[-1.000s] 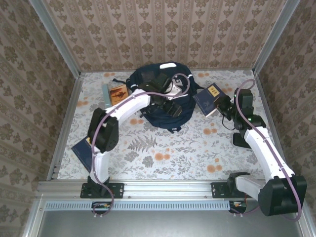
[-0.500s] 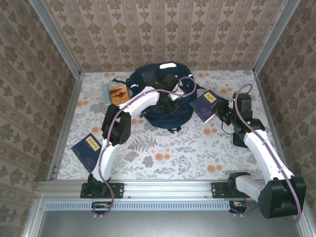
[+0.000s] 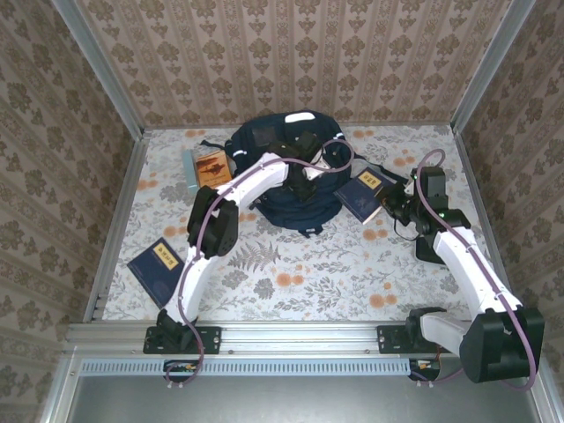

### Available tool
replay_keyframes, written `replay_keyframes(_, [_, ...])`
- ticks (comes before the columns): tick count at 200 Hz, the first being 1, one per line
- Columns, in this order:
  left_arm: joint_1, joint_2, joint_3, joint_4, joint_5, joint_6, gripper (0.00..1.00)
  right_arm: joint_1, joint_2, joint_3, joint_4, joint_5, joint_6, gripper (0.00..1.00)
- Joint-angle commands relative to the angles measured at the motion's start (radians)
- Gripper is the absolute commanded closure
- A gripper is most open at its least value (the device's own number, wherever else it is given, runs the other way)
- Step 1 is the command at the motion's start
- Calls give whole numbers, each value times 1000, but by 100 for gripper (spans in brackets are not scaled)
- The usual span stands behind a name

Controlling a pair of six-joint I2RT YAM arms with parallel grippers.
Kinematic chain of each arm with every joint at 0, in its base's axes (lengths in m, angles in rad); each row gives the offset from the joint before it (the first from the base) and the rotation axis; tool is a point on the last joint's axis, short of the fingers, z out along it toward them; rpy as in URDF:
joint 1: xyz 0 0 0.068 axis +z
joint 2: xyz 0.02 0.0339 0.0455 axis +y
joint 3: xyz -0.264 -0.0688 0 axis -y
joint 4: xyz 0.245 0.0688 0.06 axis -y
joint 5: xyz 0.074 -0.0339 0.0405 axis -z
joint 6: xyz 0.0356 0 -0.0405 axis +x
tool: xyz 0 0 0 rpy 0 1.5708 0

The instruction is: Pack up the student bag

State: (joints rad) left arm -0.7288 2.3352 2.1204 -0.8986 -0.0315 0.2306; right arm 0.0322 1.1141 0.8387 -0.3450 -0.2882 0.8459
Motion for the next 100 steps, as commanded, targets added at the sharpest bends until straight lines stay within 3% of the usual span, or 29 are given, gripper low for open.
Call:
replay_keyframes(1, [5,2,29,1,-69,-5,72,-7,-12,54,-25,-10,-27,90])
replay_keyframes(47, [-40,-141,-94,190,-182,39,94,-21,-59,69,-71,43,-38,90])
replay_keyframes(100, [-84,-261,-154,392,-326,59,100,-21,-174,83,-186,238,-115,88])
